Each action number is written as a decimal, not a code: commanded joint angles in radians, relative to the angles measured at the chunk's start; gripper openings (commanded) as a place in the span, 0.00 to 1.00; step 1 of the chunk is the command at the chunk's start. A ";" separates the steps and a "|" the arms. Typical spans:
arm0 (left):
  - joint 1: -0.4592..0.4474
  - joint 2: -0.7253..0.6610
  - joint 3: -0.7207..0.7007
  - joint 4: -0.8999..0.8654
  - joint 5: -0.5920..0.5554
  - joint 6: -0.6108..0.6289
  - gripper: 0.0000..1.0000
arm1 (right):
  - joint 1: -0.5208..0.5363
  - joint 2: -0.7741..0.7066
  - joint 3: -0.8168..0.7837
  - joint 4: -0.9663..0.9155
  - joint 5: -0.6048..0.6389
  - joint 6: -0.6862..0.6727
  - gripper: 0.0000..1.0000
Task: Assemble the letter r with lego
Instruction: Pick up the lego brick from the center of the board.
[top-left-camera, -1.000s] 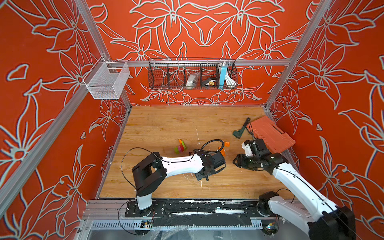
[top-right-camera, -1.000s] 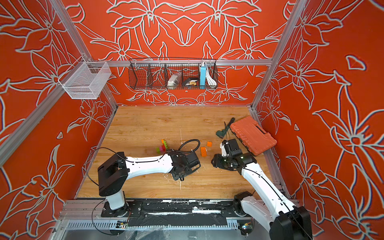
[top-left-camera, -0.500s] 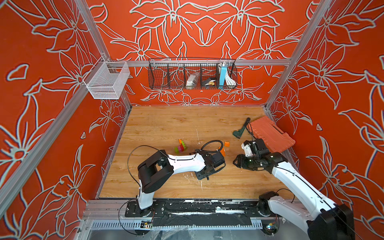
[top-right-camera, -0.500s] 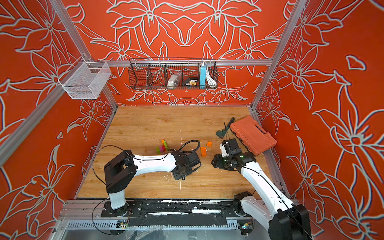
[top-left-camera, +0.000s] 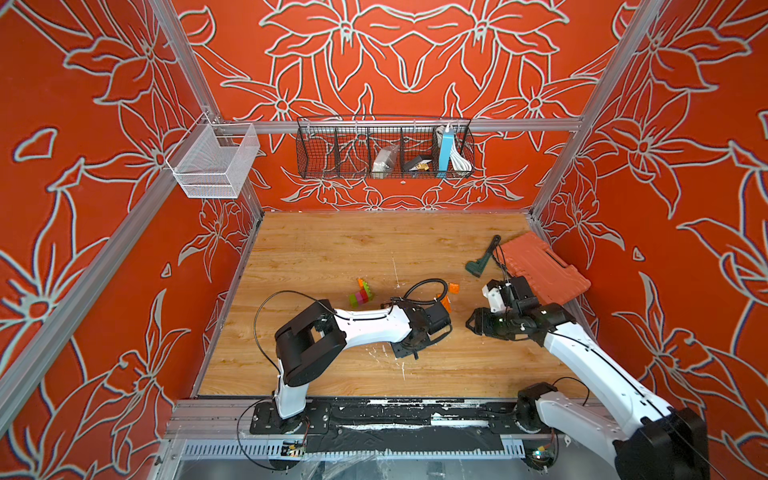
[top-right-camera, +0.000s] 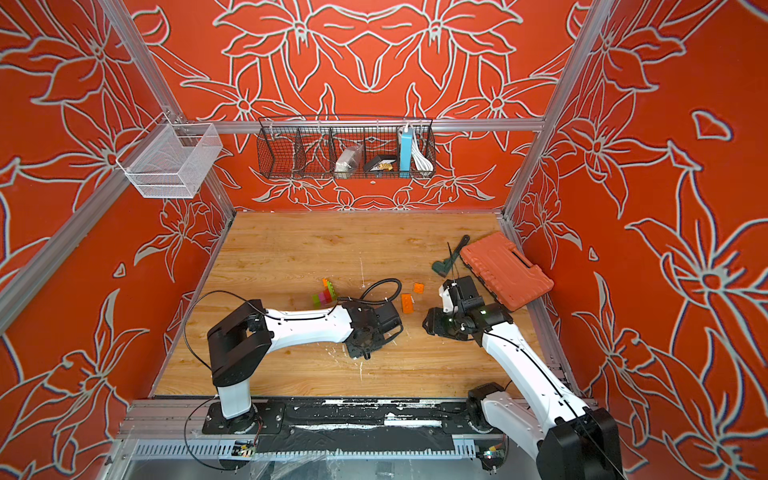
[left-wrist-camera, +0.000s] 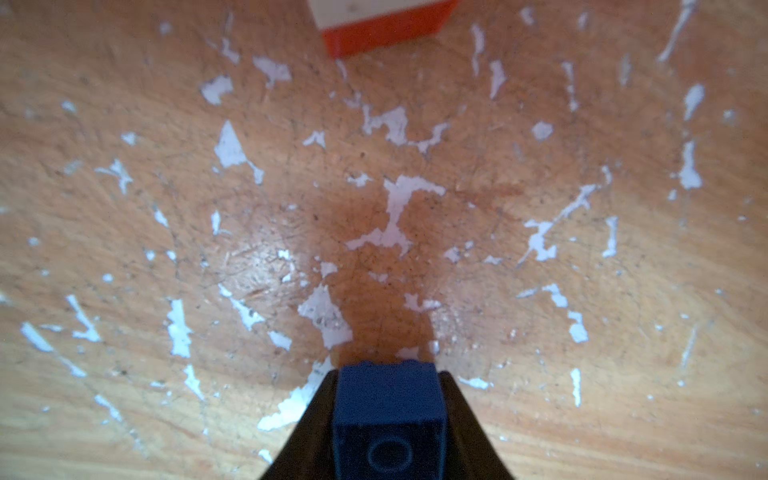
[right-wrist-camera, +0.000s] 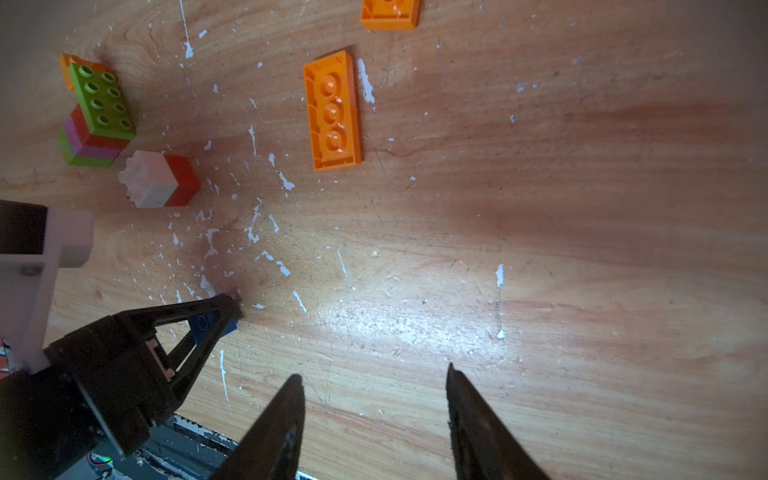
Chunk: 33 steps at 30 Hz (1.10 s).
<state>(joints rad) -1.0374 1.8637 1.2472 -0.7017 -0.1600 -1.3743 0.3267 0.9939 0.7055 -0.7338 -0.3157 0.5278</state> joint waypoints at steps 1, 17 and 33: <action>0.012 -0.119 0.010 -0.022 -0.067 0.103 0.28 | -0.006 -0.008 0.054 -0.027 -0.010 -0.019 0.57; 0.180 -0.711 -0.273 0.457 0.139 0.828 0.00 | -0.008 -0.048 0.307 -0.005 -0.001 0.006 0.73; 0.199 -1.059 -0.477 0.646 0.345 1.356 0.00 | -0.008 -0.064 0.420 0.041 -0.048 -0.031 0.91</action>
<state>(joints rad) -0.8516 0.8330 0.7753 -0.1116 0.1566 -0.1501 0.3248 0.9466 1.0924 -0.6918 -0.3428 0.5220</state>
